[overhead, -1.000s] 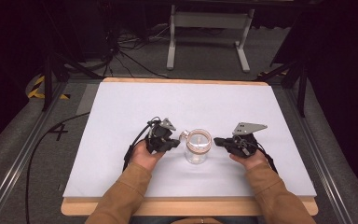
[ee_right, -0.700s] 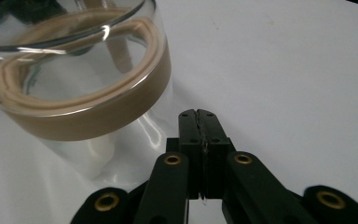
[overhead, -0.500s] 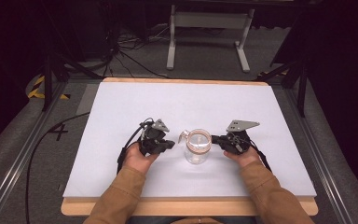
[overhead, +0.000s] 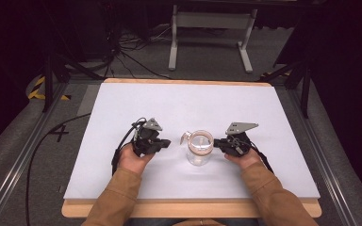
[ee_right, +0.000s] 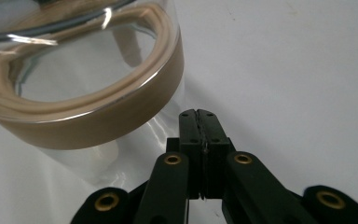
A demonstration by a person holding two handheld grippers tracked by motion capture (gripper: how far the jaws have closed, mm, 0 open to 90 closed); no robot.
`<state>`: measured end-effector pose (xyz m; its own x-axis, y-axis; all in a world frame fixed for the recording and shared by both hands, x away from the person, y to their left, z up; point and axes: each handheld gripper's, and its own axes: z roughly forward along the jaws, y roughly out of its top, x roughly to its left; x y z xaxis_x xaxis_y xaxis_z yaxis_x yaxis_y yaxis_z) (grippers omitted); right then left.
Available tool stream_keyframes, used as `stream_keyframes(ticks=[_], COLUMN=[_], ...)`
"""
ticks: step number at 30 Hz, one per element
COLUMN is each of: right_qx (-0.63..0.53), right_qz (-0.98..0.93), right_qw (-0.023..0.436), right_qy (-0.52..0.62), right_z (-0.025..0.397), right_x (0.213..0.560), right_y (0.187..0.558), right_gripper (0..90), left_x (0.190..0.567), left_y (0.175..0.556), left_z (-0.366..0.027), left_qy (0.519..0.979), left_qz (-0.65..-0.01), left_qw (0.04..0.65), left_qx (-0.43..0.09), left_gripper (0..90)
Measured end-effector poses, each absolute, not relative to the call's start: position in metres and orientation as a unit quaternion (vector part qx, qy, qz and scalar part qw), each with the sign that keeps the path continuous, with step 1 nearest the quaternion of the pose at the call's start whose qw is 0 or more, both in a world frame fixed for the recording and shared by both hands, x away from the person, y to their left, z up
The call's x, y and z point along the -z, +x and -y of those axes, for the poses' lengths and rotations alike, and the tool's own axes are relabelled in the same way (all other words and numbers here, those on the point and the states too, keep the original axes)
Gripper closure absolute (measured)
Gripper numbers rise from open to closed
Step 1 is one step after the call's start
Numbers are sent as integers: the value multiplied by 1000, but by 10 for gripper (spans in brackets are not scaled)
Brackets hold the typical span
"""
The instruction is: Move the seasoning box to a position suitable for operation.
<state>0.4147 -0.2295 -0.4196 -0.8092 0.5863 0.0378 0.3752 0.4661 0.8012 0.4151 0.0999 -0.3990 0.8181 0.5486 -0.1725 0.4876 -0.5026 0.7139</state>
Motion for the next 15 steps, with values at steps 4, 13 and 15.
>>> stream_keyframes(ticks=[4,13,15], right_qx=[-430,-422,-421], right_qz=[-851,-865,-866], right_qw=[118,116,114], right_qy=[275,248,244], right_z=[228,219,218], right_x=[418,414,414], right_y=[409,392,389], right_gripper=[895,895,895], left_x=[400,400,400], left_y=[417,420,421], left_z=[-101,-100,-99], left_qy=[866,868,868], left_qz=[-300,-300,-298], left_qw=[399,396,395], left_qx=[-37,-34,-34], left_gripper=[897,897,897])
